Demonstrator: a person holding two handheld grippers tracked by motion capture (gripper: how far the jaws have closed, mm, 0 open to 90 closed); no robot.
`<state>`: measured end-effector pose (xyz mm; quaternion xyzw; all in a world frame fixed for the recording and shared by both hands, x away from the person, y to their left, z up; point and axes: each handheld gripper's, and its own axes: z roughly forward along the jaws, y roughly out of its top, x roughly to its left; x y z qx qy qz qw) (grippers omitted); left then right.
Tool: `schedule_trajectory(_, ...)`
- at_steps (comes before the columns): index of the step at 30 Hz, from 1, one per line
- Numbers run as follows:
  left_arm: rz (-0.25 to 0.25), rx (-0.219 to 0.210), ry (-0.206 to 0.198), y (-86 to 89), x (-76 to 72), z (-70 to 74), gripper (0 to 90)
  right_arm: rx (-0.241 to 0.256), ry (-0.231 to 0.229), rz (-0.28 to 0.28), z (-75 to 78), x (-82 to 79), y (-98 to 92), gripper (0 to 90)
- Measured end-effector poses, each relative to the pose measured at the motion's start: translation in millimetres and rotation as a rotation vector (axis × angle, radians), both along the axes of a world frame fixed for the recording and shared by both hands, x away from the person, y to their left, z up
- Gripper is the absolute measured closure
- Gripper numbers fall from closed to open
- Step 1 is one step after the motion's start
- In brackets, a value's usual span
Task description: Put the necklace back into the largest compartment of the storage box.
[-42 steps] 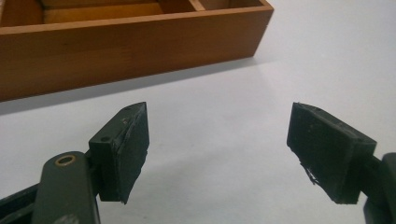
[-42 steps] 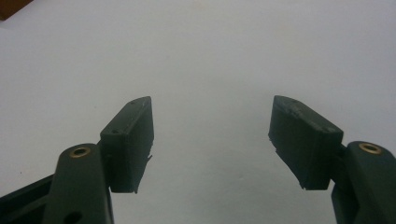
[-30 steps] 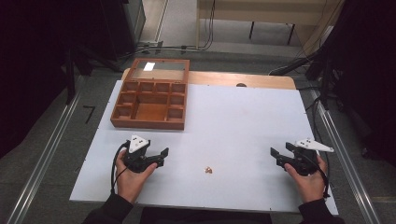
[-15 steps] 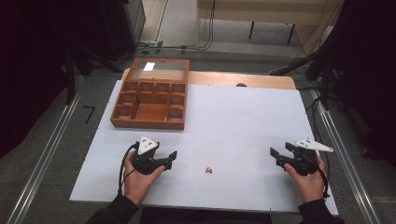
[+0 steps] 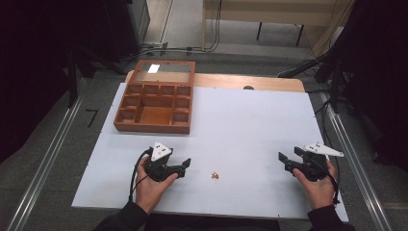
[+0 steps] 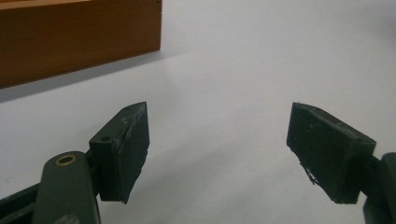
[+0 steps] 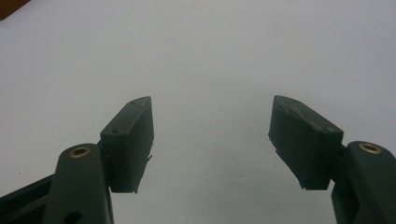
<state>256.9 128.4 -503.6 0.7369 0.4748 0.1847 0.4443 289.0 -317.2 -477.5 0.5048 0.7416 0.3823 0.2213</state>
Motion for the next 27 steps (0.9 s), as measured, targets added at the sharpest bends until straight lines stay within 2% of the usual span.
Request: schedule_trajectory(27,-0.081,0.001,0.018,-30.1,-0.5,-6.1,23.2,-0.001,0.001,0.002,-0.1,-0.1,0.0,29.4)
